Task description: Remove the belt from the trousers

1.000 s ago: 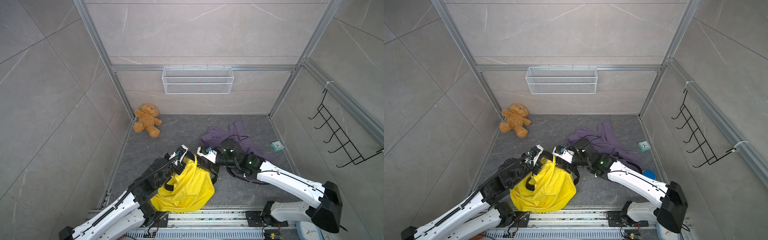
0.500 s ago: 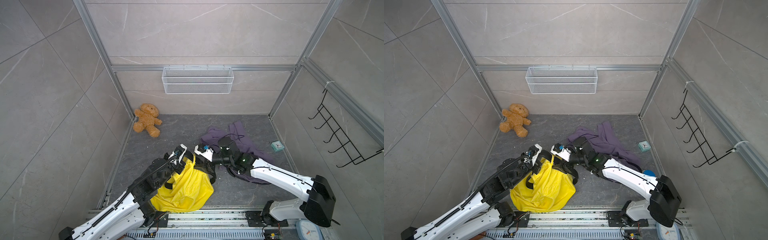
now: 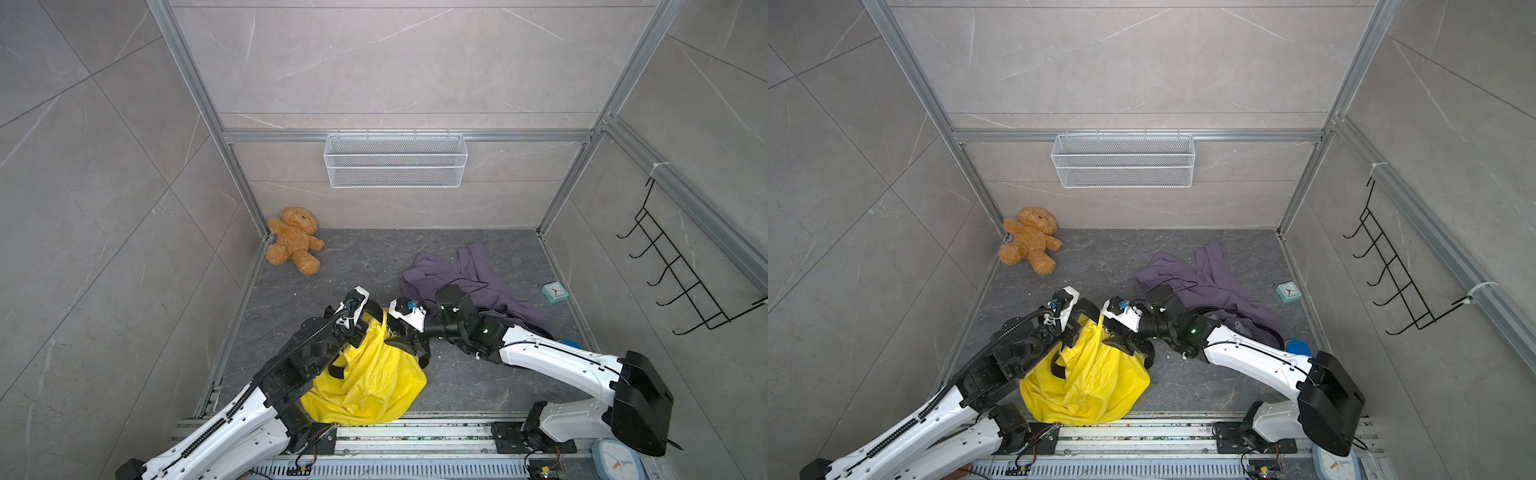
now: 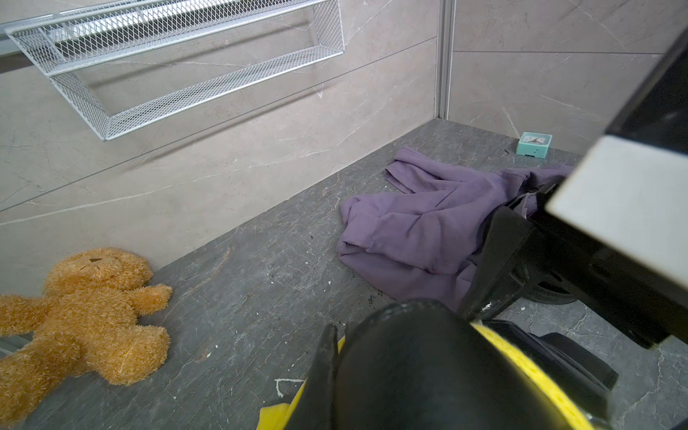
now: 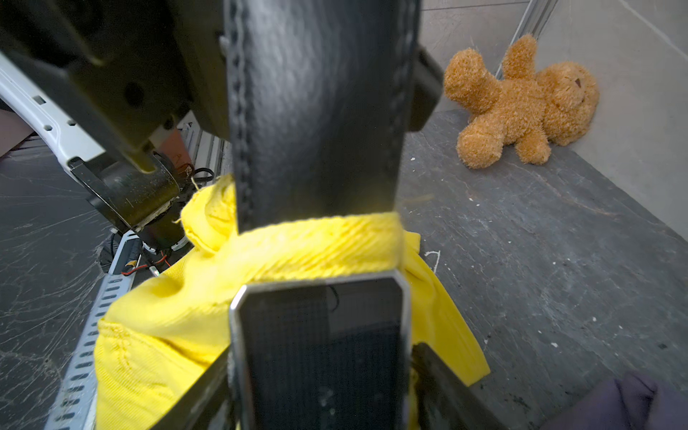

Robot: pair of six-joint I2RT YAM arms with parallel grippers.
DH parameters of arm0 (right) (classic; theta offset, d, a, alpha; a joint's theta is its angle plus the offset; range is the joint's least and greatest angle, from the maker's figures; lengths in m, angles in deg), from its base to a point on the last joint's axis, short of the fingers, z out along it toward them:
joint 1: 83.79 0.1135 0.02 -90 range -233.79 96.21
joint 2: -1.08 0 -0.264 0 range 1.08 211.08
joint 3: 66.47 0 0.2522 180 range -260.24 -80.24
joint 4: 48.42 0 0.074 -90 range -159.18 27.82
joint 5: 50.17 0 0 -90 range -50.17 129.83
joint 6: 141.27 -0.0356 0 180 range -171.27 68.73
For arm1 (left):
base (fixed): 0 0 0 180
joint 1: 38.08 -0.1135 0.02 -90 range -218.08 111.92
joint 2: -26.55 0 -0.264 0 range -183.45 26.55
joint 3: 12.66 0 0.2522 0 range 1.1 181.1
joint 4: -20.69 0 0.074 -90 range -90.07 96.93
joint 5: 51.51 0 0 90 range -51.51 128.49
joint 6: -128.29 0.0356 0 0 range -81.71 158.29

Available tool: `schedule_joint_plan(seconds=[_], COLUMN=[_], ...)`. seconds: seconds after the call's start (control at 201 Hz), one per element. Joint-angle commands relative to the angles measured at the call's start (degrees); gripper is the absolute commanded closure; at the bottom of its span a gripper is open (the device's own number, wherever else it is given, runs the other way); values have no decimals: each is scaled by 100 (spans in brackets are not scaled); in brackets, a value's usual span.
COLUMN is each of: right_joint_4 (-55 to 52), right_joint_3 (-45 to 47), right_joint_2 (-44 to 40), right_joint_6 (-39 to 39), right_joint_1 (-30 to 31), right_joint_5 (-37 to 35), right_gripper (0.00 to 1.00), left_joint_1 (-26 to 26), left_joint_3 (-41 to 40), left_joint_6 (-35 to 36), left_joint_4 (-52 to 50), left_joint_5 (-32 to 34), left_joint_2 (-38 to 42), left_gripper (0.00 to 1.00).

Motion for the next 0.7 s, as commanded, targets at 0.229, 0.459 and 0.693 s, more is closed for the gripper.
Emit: schedule_joint_plan(seconds=[0.229, 0.459, 0.693], right_joint_4=[502, 436, 366], right_joint_3=[-174, -80, -178], right_joint_2=[-79, -126, -135], right_joint_6=[23, -35, -55], right_joint_1=[34, 41, 41], right_joint_5=[-150, -235, -335], right_gripper=[30, 39, 61], left_joint_1=[-24, -24, -20], left_joint_3=[220, 228, 169], left_joint_6=[-234, -201, -271], left_joint_4=[426, 303, 245], left_joint_5=[-220, -136, -110], left_joint_2=[11, 151, 167], left_gripper=[100, 100, 100])
